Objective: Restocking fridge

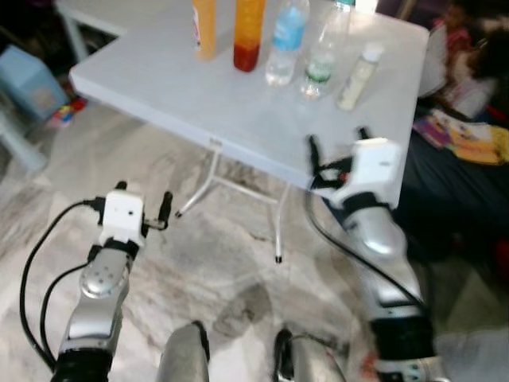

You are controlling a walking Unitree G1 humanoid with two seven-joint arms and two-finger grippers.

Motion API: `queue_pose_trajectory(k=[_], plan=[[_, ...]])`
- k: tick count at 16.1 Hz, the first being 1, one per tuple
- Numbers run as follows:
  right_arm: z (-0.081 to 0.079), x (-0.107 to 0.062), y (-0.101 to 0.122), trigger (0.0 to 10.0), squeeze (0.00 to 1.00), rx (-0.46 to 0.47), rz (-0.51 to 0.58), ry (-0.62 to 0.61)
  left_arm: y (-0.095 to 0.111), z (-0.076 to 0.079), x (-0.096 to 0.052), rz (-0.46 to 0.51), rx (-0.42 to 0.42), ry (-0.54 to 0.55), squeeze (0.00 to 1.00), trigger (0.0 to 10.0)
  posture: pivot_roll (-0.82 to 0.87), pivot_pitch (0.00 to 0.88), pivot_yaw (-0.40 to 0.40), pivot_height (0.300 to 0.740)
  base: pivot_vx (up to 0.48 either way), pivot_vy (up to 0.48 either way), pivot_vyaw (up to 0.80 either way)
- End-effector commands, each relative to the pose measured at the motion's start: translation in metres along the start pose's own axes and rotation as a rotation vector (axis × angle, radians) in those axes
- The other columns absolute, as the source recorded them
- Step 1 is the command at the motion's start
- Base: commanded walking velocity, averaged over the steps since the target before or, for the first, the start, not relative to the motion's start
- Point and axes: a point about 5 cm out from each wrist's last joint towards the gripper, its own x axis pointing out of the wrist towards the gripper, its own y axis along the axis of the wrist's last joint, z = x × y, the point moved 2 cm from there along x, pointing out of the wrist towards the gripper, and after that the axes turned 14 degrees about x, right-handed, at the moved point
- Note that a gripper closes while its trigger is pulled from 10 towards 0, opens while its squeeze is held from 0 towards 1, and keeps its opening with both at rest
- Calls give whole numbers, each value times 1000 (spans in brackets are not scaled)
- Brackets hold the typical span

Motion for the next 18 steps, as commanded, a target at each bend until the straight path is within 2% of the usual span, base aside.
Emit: queue_pose_trajectory(k=[1,4,6,7,9,11,14,18], plan=[[10,0,6,10000,0,-24,10,-28,6,7,2,25,-6,-20,0,10000,16,160,-52,740,322,356,-800],[11,1,6,10000,0,-30,9,-27,7,9,2,32,-5,-22,0,10000,16,159,-55,740,342,336,-800],[12,-2,4,10000,0,-32,5,-28,8,6,1,35,0,-12,0,10000,15,158,-54,740,315,0,-272],[13,-7,2,10000,0,-36,-2,-34,9,3,-1,44,-4,-5,0,10000,11,153,-56,740,0,0,0],[20,-22,-2,10000,0,-35,-21,-72,10,-7,-8,25,-84,30,0,10000,7,147,-56,740,0,0,0],[28,-41,-9,10000,0,-34,-50,-110,11,-15,-17,30,-86,55,0,10000,12,125,-57,740,0,0,0],[35,-57,-18,10000,0,-28,-83,-156,9,-11,-25,20,-96,65,0,10000,21,93,-56,740,0,0,0],[39,-65,-22,10000,0,-28,-95,-192,17,-4,-21,40,-112,63,0,10000,12,64,-49,740,0,0,0]])
